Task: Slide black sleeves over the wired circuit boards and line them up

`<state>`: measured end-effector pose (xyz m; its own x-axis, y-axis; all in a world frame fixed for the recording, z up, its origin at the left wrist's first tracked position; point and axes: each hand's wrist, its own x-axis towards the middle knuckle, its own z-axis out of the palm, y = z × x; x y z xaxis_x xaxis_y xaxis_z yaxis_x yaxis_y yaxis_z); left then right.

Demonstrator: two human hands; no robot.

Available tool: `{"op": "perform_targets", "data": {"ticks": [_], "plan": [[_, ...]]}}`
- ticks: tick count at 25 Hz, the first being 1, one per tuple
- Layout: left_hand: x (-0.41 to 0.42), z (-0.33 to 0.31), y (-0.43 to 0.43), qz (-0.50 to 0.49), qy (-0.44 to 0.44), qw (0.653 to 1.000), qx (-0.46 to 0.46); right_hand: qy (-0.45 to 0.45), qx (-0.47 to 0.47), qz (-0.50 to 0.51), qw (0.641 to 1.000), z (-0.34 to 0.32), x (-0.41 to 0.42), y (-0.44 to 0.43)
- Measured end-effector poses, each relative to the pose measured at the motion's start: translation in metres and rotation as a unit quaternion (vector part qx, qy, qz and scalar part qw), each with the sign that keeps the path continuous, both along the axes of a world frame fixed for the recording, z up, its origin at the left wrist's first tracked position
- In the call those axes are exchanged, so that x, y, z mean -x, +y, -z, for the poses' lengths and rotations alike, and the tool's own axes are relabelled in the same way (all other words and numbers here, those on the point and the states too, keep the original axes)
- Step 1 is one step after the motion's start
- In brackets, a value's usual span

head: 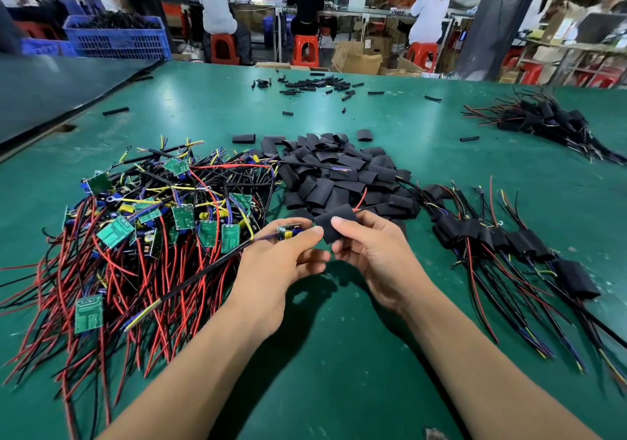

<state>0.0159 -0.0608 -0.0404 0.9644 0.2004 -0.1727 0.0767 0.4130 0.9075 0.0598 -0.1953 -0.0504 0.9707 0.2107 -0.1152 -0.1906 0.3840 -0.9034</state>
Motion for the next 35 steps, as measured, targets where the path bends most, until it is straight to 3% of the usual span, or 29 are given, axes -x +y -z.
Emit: {"op": "perform_targets", "data": {"ticks": [6, 11, 14, 21, 27, 35], "plan": [[-0.006, -0.002, -0.002, -0.015, 0.022, 0.999, 0.029, 0.012, 0.004, 0.071, 0.997, -0.008, -0.009, -0.013], [-0.004, 0.003, -0.002, -0.008, 0.004, 0.999, -0.031, 0.017, -0.037, -0.003, 0.999, -0.007, 0.001, -0.002], [-0.002, 0.0, -0.002, -0.005, -0.017, 1.0, -0.008, 0.01, -0.051, -0.03, 0.998, -0.005, 0.007, 0.007], [0.0, -0.005, 0.002, 0.041, -0.015, 0.998, 0.048, 0.013, -0.069, 0.018, 0.997, -0.011, 0.002, -0.001], [0.001, -0.003, 0.003, 0.01, -0.057, 0.998, 0.024, 0.03, -0.077, 0.013, 0.997, -0.015, 0.0, -0.004], [0.0, -0.004, 0.0, 0.006, 0.024, 1.0, 0.003, 0.02, -0.045, 0.001, 0.999, -0.016, 0.001, -0.007]]}}
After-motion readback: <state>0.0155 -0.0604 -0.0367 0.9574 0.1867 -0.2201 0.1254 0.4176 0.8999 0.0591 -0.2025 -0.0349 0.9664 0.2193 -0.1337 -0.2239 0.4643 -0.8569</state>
